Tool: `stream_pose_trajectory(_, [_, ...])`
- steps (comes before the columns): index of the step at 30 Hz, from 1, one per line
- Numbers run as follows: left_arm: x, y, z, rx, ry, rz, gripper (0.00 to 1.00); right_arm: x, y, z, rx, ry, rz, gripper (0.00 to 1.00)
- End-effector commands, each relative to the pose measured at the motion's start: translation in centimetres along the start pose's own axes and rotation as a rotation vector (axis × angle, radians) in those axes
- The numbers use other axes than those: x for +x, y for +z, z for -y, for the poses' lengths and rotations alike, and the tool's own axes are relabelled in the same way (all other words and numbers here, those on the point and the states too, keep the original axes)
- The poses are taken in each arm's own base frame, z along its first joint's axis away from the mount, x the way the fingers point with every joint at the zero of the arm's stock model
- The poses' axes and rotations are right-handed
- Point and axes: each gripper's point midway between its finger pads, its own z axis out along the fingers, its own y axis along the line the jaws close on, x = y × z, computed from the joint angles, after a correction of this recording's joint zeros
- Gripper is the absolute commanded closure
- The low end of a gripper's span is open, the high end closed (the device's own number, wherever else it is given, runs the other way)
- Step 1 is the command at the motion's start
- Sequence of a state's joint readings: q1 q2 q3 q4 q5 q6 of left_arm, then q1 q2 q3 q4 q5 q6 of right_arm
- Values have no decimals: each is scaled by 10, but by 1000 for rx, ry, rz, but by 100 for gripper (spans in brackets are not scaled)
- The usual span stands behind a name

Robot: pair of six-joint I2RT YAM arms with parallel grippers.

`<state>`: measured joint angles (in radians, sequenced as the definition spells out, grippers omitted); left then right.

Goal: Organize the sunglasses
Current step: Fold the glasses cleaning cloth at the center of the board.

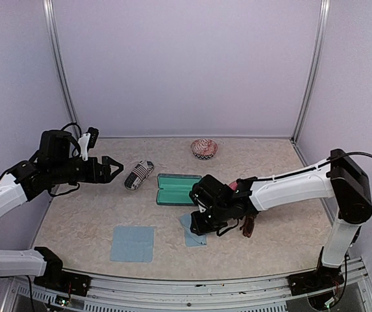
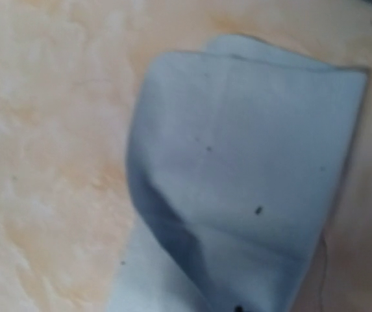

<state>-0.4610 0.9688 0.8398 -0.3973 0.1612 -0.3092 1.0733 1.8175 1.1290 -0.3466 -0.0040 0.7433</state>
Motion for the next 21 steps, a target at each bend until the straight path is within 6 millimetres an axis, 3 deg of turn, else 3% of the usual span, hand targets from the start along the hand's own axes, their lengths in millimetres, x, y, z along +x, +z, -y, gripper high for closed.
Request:
stream_pose_trajectory(1, [2, 2, -2, -3, -3, -2, 1, 7, 8, 3, 12, 5, -13, 68])
stream_pose_trajectory(11, [3, 3, -2, -2, -3, -6, 1, 15, 23, 2, -2, -15, -59, 64])
stream_pose_trajectory(21, [3, 4, -2, -2, -3, -9, 1, 17, 20, -17, -69, -80, -81, 69])
